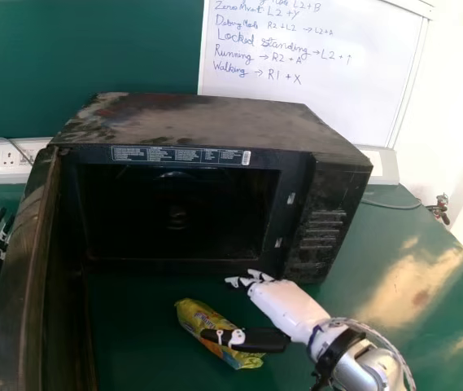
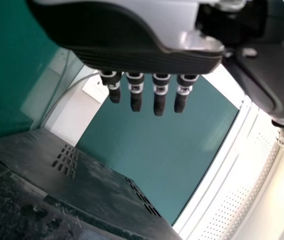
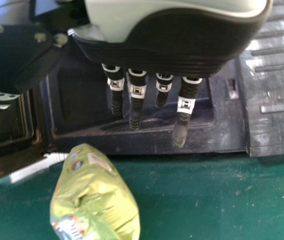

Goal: Put biscuit inside oven

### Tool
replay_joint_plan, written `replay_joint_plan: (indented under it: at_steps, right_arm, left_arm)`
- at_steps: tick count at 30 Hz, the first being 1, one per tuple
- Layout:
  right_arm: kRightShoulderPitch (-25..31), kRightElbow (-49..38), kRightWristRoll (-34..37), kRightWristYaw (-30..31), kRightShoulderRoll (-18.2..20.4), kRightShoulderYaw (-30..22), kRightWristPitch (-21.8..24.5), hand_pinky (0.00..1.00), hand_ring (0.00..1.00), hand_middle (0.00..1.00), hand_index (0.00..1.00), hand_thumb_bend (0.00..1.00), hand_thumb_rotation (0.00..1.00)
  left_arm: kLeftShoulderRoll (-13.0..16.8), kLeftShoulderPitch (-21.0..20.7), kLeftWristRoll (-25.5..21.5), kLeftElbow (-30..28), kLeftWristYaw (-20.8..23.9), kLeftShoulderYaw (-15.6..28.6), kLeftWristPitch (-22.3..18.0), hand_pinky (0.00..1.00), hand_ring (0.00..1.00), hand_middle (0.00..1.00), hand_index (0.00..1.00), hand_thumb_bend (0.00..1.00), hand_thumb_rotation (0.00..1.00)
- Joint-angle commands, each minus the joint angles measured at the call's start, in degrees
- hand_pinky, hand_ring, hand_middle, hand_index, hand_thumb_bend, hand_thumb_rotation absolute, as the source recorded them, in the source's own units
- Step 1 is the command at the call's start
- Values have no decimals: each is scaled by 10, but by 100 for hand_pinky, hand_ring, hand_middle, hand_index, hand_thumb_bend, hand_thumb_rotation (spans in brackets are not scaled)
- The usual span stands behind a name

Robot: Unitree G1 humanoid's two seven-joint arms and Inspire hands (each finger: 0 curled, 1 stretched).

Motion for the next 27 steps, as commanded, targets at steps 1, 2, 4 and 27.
replay_joint_plan:
  at_steps: [1,2,4,27]
  right_arm:
    - [-10,-14,-11,11,-8,6,7,59,76,85,92,100,74]
    - [-11,-17,-15,16,-8,9,10,59,77,86,92,100,73]
    - [-11,-20,-24,24,-8,14,13,59,77,86,93,100,74]
    - [-37,-36,-120,108,-13,54,32,59,81,87,93,100,64]
  left_arm:
    - [-27,18,-3,18,3,0,8,28,55,69,88,9,0]
    - [-26,17,-3,21,1,0,6,28,55,69,88,9,0]
    - [-26,17,-3,22,-1,0,7,29,56,70,88,9,0]
    - [-33,26,1,-2,18,-4,12,38,59,71,89,10,0]
